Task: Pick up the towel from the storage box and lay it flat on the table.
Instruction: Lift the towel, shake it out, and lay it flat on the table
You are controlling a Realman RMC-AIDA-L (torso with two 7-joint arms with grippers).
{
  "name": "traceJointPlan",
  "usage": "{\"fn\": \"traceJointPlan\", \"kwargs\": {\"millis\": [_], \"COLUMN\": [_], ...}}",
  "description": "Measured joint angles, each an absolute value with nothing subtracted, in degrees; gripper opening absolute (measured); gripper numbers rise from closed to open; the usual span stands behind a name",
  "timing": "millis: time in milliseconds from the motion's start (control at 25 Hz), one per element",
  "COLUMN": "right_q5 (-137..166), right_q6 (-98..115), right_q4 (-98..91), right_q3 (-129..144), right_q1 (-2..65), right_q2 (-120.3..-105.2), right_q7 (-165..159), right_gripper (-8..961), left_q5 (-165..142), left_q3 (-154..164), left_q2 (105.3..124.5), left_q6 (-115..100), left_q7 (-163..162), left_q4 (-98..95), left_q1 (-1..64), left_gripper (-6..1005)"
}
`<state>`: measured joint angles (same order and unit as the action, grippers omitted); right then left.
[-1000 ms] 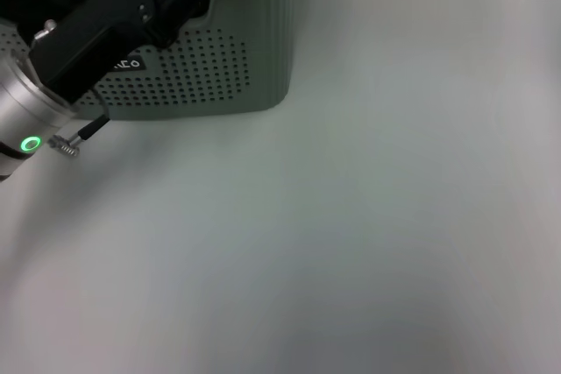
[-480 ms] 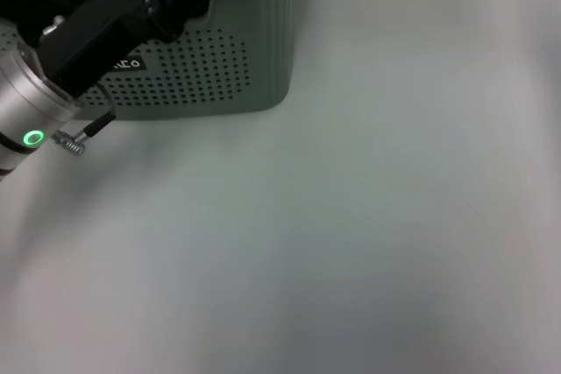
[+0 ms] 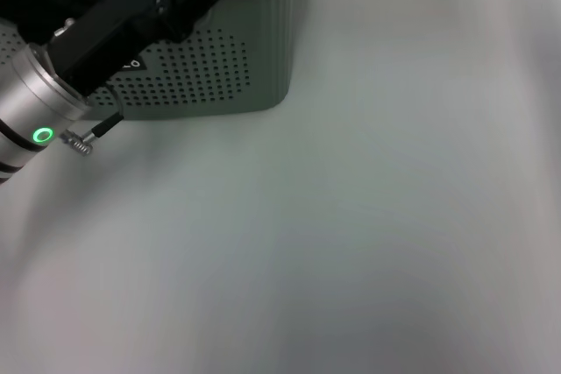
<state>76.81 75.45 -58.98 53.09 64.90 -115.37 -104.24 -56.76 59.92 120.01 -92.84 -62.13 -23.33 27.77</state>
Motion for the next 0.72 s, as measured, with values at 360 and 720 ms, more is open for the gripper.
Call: {"fn": "traceJointPlan", "kwargs": {"millis": [360,720], "right_q5": [76.69,76.44], "right_q6": [75.23,75.36], "right_q4": [-58.97,-58.97], "right_q3": [54.16,54.13], "right_q1": [64.95,64.05], "right_q2": [-115.40,-115.40], "right_q7": [-104.19,-103.74], "right_gripper": [6,16], "left_q5": [-56.18,-54.82], "left_q3": [59.49,59.44], "left_q2": [120.05,120.06], "left_q6": [-93.15,-93.68], "left_q7": [-62.42,-63.35], "left_q4": [-22.72,-22.72], "left_q1": [27.49,26.89], "left_gripper": [478,247]}}
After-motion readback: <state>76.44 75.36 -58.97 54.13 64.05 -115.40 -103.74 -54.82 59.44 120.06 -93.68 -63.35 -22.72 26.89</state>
